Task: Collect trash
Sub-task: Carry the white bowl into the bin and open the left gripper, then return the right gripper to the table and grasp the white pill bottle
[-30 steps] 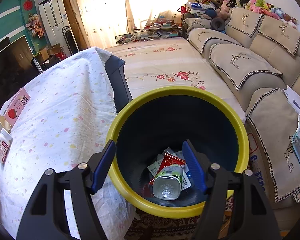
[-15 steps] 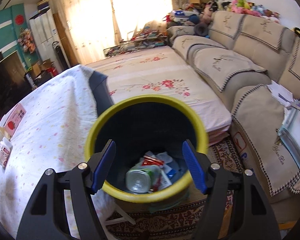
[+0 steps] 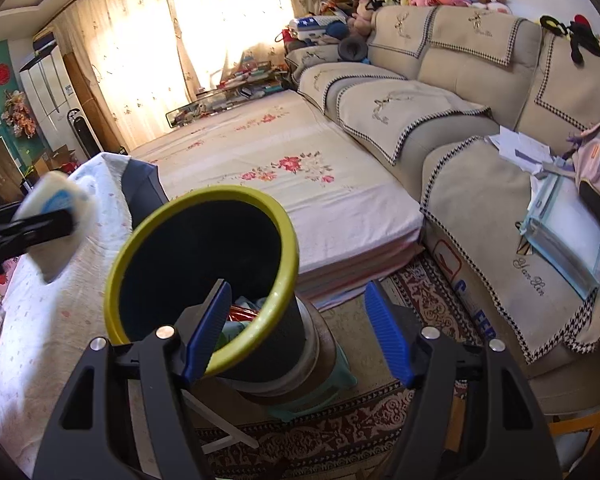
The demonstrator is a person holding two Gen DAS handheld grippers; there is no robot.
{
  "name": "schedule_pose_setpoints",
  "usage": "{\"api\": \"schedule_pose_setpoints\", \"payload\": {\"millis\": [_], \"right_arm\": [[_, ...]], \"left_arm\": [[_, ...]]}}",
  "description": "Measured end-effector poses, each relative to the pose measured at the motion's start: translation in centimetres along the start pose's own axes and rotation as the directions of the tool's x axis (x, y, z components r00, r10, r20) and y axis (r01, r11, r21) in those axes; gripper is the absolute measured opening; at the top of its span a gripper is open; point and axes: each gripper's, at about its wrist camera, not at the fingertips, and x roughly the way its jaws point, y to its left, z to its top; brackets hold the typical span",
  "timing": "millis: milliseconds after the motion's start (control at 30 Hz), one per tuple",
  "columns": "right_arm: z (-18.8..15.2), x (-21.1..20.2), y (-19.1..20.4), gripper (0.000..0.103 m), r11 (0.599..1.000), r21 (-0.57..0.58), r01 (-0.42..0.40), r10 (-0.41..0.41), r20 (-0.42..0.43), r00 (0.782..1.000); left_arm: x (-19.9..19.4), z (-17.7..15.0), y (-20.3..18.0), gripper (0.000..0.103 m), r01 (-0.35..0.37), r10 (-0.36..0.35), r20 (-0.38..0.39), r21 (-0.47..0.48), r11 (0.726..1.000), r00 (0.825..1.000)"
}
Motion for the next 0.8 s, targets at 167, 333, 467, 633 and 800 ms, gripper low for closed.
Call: {"api": "schedule_pose_setpoints", "payload": {"millis": [167, 333, 467, 633, 800], "right_arm": [[-0.1, 0.3, 0.1, 0.066, 1.0, -0.002, -0.003, 0.003, -0.005, 1.0], [-0.1, -0.1, 0.6, 0.067, 1.0, -0.011, -0.015, 0.015, 0.003, 1.0], [-0.3, -0.4, 1.7, 0.068, 0.999, -0.025, -0.036, 0.036, 0.005, 0.999], [-0.6, -0.1, 4.4, 0.069, 0.995, -0.066, -0.074, 0.073, -0.015, 0.997], [-0.8, 0.2, 8.7, 0.069, 0.981, -0.144, -0.133, 0.128, -0.046, 0.991]], "left_arm": [[5.1, 1.1, 0.5, 0.081, -0.012, 0.011, -0.055, -0.019, 1.0, 0.998], [5.2, 1.2, 1.5, 0.092, -0.012, 0.01, -0.027, -0.066, 0.998, 1.0], [0.5, -0.2, 2.4, 0.094, -0.021, 0.025, 0.038, -0.09, 0.996, 0.999], [-8.1, -4.3, 3.9, 0.098, -0.053, 0.076, 0.151, -0.152, 0.987, 0.986], [-16.5, -11.2, 6.4, 0.098, -0.121, 0.181, 0.222, -0.26, 0.958, 0.958]]}}
